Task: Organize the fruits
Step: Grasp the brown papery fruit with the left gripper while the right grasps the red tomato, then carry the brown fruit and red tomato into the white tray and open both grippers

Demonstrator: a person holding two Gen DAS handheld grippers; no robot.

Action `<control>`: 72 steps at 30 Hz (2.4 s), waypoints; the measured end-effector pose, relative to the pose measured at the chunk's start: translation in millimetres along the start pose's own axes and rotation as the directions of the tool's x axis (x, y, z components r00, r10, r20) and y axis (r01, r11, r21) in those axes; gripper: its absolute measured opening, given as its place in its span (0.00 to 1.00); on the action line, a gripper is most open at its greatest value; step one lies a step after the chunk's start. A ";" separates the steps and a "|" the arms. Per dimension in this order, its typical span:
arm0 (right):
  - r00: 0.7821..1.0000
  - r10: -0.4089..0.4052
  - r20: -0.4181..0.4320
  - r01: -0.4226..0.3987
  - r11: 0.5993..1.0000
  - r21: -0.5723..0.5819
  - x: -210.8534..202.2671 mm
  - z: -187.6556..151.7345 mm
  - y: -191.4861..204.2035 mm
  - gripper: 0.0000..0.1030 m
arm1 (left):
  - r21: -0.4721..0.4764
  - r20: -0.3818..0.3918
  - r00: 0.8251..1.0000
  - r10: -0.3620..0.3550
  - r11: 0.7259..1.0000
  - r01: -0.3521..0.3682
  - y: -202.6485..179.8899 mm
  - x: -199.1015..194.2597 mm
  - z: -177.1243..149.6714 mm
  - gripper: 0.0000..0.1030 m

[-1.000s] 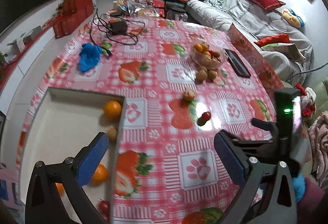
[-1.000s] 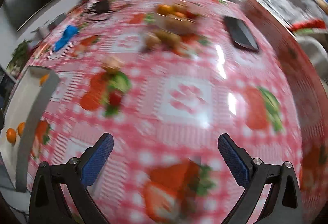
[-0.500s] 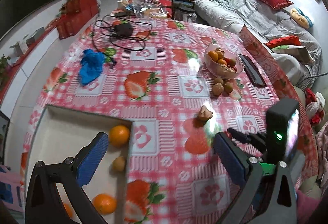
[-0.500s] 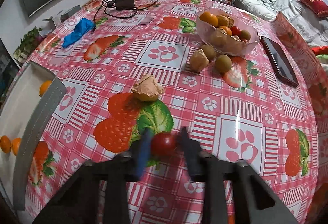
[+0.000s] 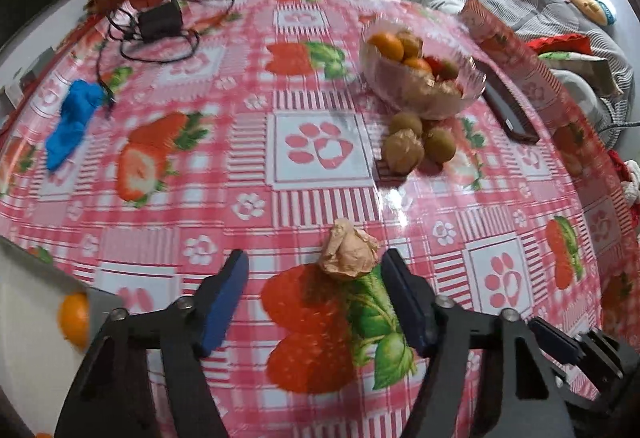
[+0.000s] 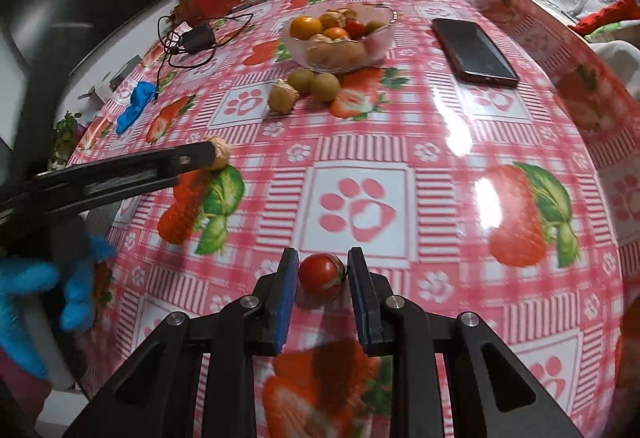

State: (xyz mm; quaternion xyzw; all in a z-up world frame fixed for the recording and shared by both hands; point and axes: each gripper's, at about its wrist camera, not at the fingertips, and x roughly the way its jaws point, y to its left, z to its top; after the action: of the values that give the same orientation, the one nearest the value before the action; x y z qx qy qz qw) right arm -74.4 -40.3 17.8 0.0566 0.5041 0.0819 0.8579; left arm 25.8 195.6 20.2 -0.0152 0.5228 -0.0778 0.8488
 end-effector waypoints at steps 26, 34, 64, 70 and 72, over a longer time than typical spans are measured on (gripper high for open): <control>0.999 0.030 0.020 -0.030 0.999 0.028 -37.7 -28.1 12.2 0.27 | 0.051 0.141 0.990 -0.011 0.999 0.004 -0.6 -100.6 -63.0 0.27; 0.999 0.039 0.038 -0.040 0.999 0.020 -51.7 -31.8 31.1 0.27 | 0.033 0.178 0.984 -0.007 0.999 0.002 21.0 -130.0 -87.0 0.27; 0.985 0.115 0.130 -0.087 0.975 -0.204 -68.1 -23.8 141.0 0.27 | -0.253 0.230 0.966 0.115 0.966 -0.054 186.0 -166.3 -146.8 0.27; 0.990 0.086 0.110 -0.069 0.987 -0.145 -63.5 -25.7 118.7 0.31 | -0.249 0.228 0.967 0.112 0.967 -0.054 187.2 -166.1 -150.2 0.27; 0.995 0.045 0.093 -0.041 0.998 -0.053 -61.4 -28.6 88.5 0.78 | -0.250 0.227 0.967 0.112 0.967 -0.054 187.3 -165.9 -150.6 0.27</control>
State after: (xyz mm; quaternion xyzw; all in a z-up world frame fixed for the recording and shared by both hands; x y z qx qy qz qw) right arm -136.1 34.6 72.4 0.0493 0.4595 0.1106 0.8799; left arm -159.6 413.5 78.8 -0.1056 0.4222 0.0247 0.9000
